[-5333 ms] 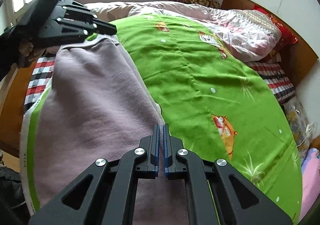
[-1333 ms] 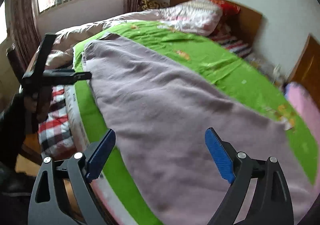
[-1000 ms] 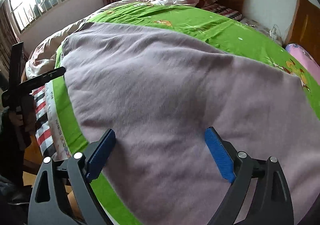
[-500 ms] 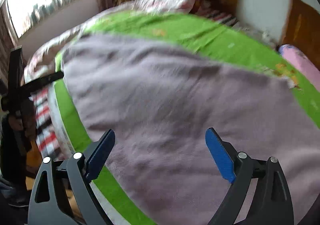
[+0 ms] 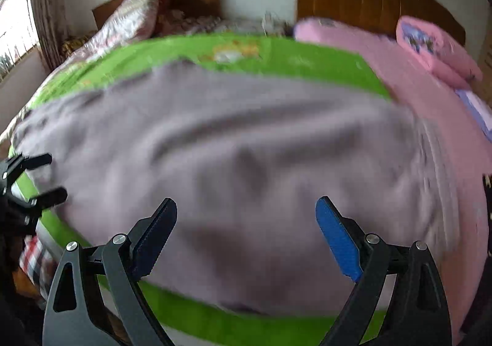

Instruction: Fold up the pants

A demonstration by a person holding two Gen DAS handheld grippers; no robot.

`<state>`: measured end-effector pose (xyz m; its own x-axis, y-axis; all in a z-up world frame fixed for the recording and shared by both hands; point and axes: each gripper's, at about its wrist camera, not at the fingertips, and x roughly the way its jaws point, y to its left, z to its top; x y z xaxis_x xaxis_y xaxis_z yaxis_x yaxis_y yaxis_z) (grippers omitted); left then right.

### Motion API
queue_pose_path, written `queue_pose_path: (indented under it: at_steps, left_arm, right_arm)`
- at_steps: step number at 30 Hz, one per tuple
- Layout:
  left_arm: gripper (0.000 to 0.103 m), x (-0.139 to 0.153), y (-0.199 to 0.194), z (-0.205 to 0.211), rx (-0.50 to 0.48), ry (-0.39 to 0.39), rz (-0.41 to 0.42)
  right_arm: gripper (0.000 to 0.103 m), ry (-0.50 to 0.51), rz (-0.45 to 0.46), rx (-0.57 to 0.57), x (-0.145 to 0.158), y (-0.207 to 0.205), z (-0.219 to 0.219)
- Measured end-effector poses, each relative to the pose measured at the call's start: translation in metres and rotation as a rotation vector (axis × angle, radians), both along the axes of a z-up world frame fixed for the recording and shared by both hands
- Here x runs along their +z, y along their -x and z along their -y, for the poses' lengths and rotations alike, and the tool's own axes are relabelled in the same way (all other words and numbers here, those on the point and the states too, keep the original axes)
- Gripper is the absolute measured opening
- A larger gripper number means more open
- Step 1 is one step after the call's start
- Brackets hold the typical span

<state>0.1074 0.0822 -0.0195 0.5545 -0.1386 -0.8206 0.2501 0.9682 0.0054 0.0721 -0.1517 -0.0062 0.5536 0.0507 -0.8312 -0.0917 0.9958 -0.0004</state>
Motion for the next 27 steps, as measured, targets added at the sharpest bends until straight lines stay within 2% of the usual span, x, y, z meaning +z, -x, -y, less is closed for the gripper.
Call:
queue_pose_path:
  at_steps: [1,3,4,6,8,10,11,13,14,17,19,21,23,27]
  left_arm:
    - [0.101,0.001,0.001,0.004,0.001,-0.022,0.019]
    - [0.101,0.011,-0.004,0.008,-0.007,0.003,-0.016]
    - [0.101,0.024,-0.006,0.012,-0.018,0.027,0.001]
    - [0.101,0.046,-0.013,0.027,-0.037,0.011,0.045]
    - [0.101,0.070,-0.033,0.060,-0.100,-0.005,0.104]
    - [0.101,0.078,-0.058,0.087,-0.167,0.034,0.105]
    - [0.101,0.075,-0.082,0.107,-0.202,0.055,0.064]
    - [0.101,0.063,-0.122,0.130,-0.206,0.082,-0.004]
    - [0.101,0.051,-0.149,0.141,-0.187,0.102,-0.046]
    - [0.100,0.028,-0.191,0.152,-0.126,0.104,-0.108]
    - [0.100,0.014,-0.204,0.157,-0.109,0.081,-0.122]
    - [0.101,-0.002,-0.212,0.158,-0.087,0.015,-0.127]
    - [0.102,-0.008,-0.208,0.163,-0.097,-0.050,-0.059]
    - [0.102,-0.008,-0.212,0.159,-0.074,-0.027,-0.041]
  right_arm:
    - [0.089,-0.020,-0.025,0.003,-0.007,0.004,0.006]
    - [0.089,-0.100,-0.012,0.030,-0.011,0.017,0.021]
    - [0.089,-0.123,-0.018,0.042,-0.010,0.022,0.025]
    - [0.089,-0.159,-0.022,0.060,-0.003,0.027,0.034]
    - [0.089,-0.167,0.013,0.058,0.006,0.025,0.040]
    - [0.089,-0.179,0.050,0.055,0.014,0.018,0.048]
    - [0.089,-0.184,0.062,0.059,0.020,0.010,0.047]
    - [0.089,-0.174,0.077,0.103,0.028,-0.006,0.041]
    - [0.089,-0.146,0.077,0.122,0.033,-0.017,0.038]
    - [0.089,-0.080,0.034,0.123,0.034,-0.048,0.043]
    - [0.089,0.003,-0.057,0.085,0.021,-0.068,0.049]
    - [0.090,0.125,-0.183,0.036,-0.004,-0.073,0.059]
    - [0.091,0.104,-0.150,0.086,-0.006,-0.059,0.067]
    - [0.091,0.112,-0.152,0.145,-0.002,-0.019,0.086]
